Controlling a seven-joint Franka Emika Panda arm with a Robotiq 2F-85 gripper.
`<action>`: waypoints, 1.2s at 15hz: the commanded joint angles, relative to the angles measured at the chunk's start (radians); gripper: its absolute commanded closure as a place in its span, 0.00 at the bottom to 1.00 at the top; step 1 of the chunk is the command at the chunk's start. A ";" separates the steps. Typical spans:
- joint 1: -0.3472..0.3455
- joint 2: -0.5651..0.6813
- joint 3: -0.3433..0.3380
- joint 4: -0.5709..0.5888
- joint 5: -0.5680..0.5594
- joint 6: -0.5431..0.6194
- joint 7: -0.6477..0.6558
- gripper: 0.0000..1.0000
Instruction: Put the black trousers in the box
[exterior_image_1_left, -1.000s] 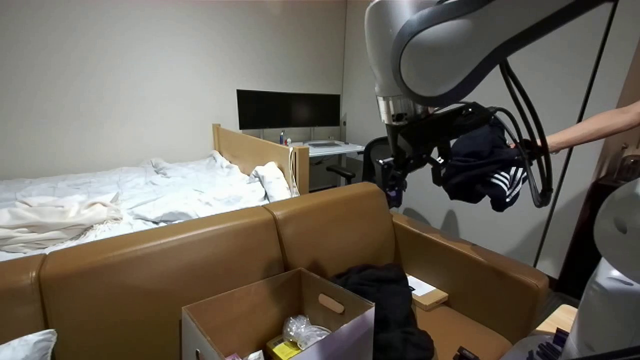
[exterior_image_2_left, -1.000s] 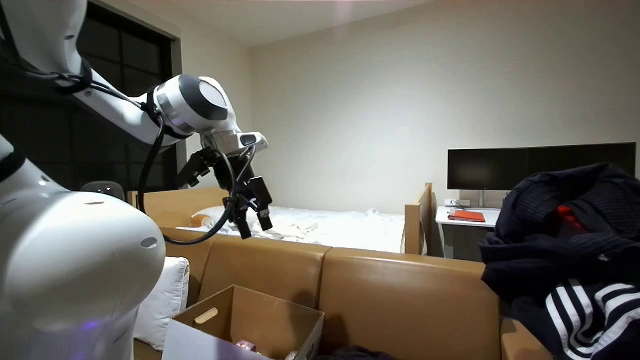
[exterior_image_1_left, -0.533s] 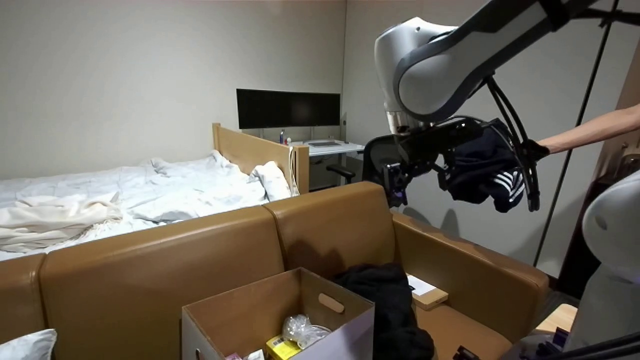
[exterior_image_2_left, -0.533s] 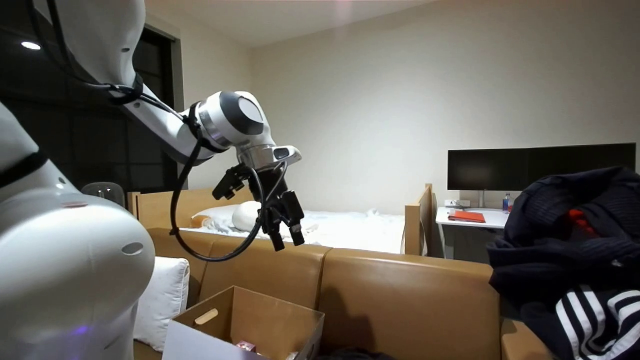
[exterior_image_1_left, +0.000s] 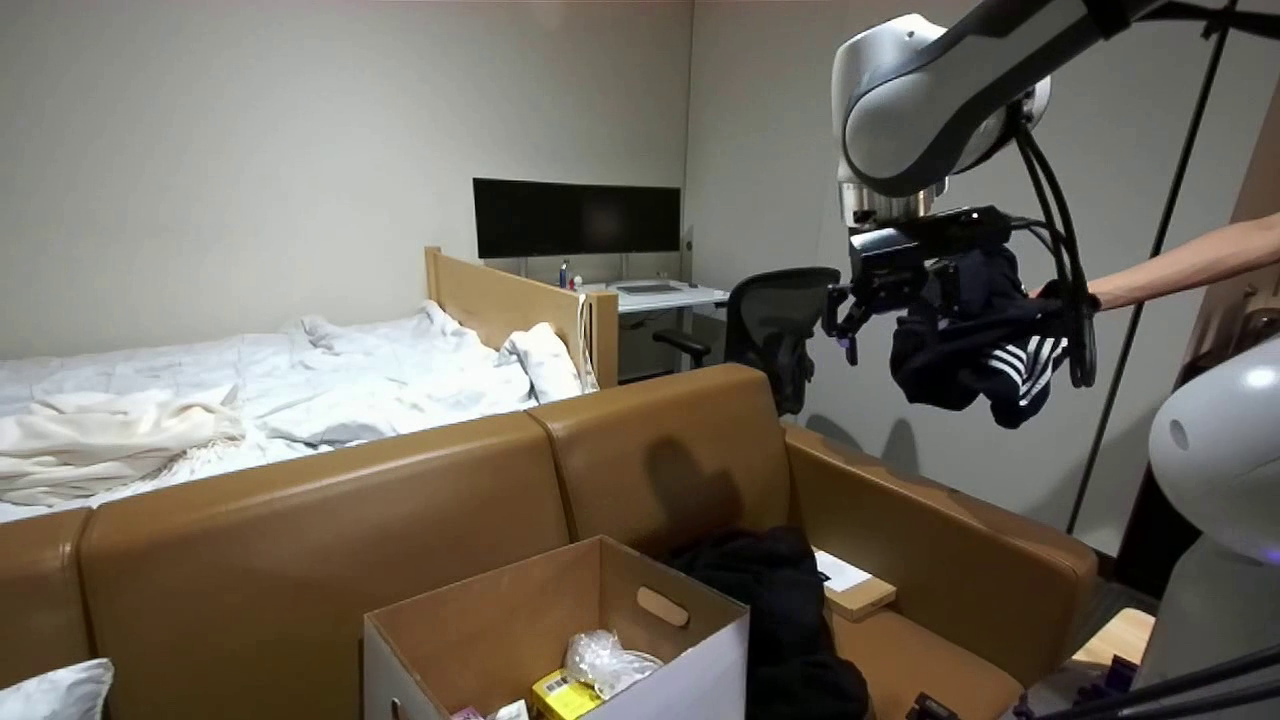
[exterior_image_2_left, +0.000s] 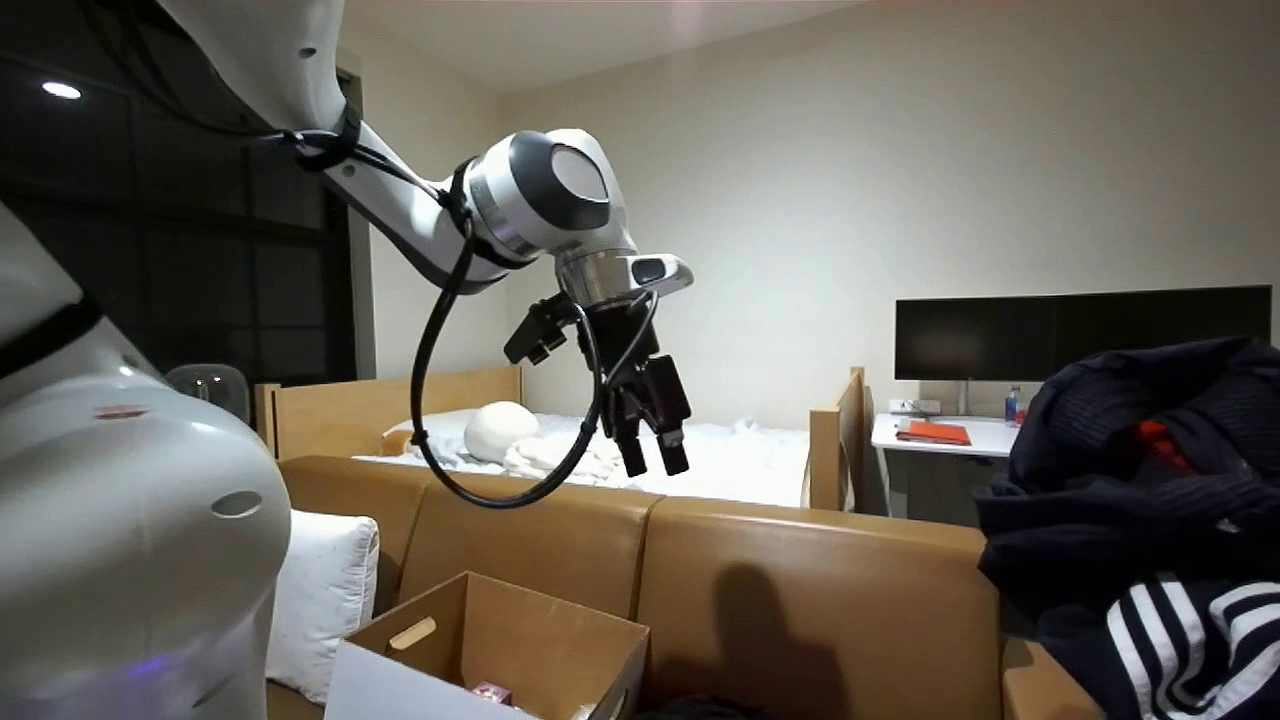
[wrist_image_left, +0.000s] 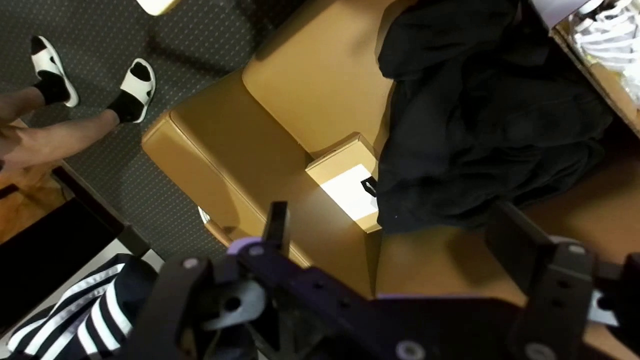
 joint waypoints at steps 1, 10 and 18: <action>-0.052 -0.005 -0.081 0.041 0.000 0.006 -0.091 0.00; -0.167 0.049 -0.234 0.235 0.000 -0.028 -0.264 0.00; -0.165 0.140 -0.251 0.432 -0.008 -0.103 -0.300 0.00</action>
